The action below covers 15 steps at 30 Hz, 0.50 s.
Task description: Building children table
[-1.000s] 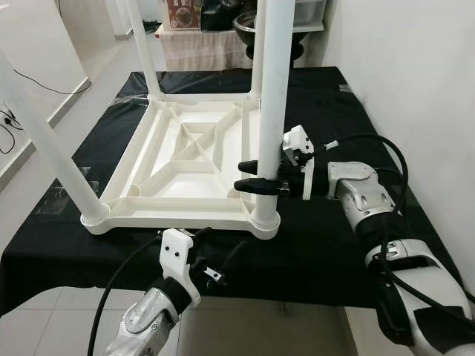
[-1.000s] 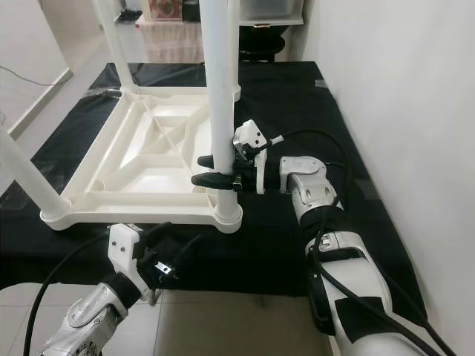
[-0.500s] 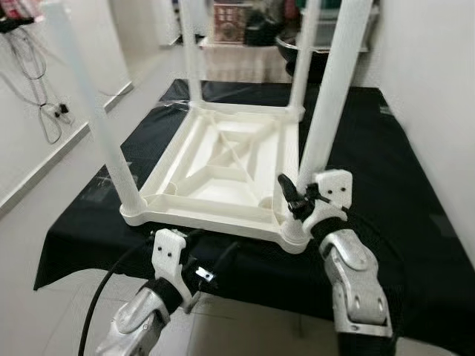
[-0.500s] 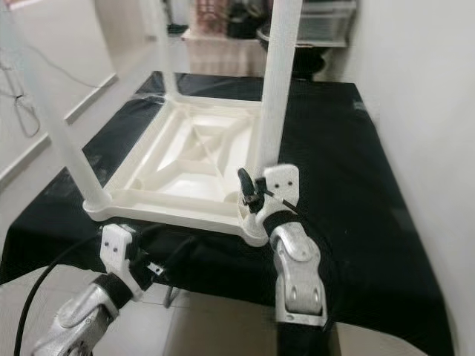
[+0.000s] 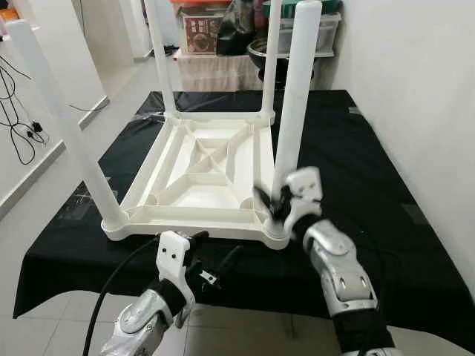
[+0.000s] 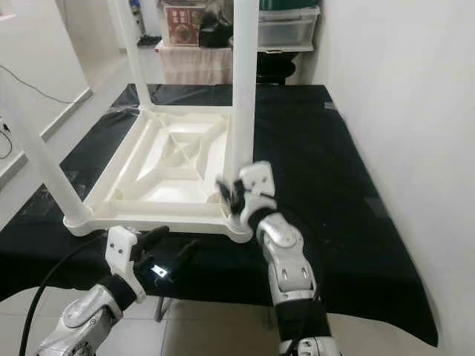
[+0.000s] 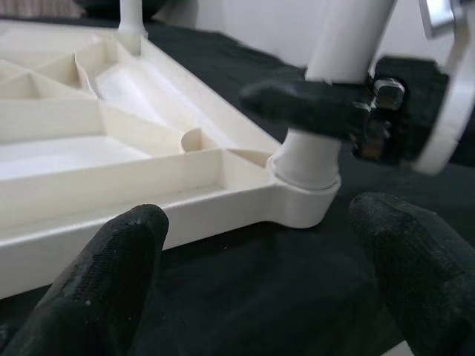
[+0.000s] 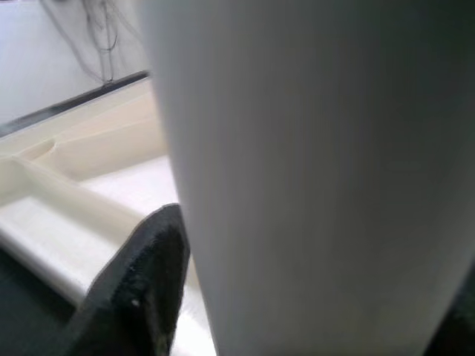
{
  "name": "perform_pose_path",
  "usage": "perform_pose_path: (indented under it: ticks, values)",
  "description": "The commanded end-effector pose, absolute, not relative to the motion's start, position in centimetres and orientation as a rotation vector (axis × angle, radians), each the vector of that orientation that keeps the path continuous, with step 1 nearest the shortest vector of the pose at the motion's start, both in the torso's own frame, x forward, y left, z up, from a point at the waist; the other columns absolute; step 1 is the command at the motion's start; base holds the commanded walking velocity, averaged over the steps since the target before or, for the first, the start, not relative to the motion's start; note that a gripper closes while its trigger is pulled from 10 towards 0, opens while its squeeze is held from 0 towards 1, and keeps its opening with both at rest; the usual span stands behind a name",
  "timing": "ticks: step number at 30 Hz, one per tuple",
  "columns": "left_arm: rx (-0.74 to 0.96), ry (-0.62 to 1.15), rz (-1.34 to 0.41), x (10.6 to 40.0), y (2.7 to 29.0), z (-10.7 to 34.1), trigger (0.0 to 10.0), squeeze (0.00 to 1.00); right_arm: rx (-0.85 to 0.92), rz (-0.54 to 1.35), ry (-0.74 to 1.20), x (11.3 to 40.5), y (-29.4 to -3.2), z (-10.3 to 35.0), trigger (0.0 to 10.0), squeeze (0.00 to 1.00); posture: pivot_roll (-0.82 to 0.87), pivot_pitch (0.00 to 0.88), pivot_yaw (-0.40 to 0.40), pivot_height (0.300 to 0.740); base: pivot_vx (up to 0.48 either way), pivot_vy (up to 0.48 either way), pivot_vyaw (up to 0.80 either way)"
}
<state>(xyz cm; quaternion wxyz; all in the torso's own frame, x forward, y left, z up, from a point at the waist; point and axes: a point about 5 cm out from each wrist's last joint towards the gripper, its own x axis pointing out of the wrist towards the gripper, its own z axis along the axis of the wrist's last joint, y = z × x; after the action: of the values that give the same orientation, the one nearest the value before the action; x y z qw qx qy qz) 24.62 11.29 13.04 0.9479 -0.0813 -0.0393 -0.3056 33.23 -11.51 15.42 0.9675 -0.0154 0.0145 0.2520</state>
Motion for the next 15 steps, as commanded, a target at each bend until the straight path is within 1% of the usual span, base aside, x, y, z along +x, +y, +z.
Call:
perform_pose_path:
  ticks: [1,2,3,4,6,7,9,10,11,15]
  values:
    - [-0.155,-0.067,-0.611,24.7,11.4,12.7,10.0,0.00,-0.013,0.633,-0.012,33.1,-10.5,17.0,10.0,1.00,-0.03,0.092,0.021,0.740,0.000,0.000,0.00]
    - [-0.156,-0.068,-0.613,24.7,11.3,12.7,10.0,0.00,-0.051,0.725,-0.043,33.6,-10.9,18.0,10.0,0.91,-0.02,0.094,0.019,0.740,0.000,0.000,0.00]
    - [-0.156,-0.068,-0.613,24.7,11.3,12.7,10.0,0.00,-0.051,0.725,-0.043,33.6,-10.9,18.0,10.0,0.91,-0.02,0.094,0.019,0.740,0.000,0.000,0.00]
    - [-0.157,-0.066,-0.621,24.6,11.1,12.8,10.0,0.00,-0.122,0.864,-0.059,34.2,-11.9,19.2,10.0,0.00,-0.02,0.098,0.012,0.740,0.000,0.000,0.00]
    - [-0.157,-0.064,-0.625,24.6,11.0,12.8,10.0,0.00,-0.147,0.898,-0.060,34.4,-12.2,19.5,10.0,0.00,-0.02,0.098,0.012,0.740,0.000,0.000,0.00]
    - [-0.153,-0.053,-0.656,24.2,10.6,12.7,10.0,0.00,-0.232,0.999,-0.047,34.7,-12.8,19.8,10.0,0.00,-0.02,0.101,0.009,0.740,0.000,0.000,0.00]
    - [-0.152,-0.050,-0.664,24.1,10.6,12.7,10.0,0.00,-0.252,1.022,-0.043,34.8,-12.9,19.8,10.0,0.00,-0.02,0.101,0.009,0.740,0.000,0.000,0.00]
    - [-0.146,-0.041,-0.700,23.8,10.2,12.7,10.0,0.00,-0.277,1.060,-0.031,35.1,-13.2,20.1,10.0,0.00,-0.01,0.109,0.004,0.740,0.000,0.000,0.00]
    - [-0.146,-0.041,-0.700,23.8,10.2,12.7,10.0,0.00,-0.277,1.060,-0.031,35.1,-13.2,20.1,10.0,0.00,-0.01,0.109,0.004,0.740,0.000,0.000,0.00]
    - [-0.127,-0.018,-0.791,23.0,9.4,12.7,10.0,0.00,-0.282,1.129,-0.011,36.1,-13.6,21.4,10.0,0.00,-0.01,0.117,0.002,0.740,0.000,0.000,0.00]
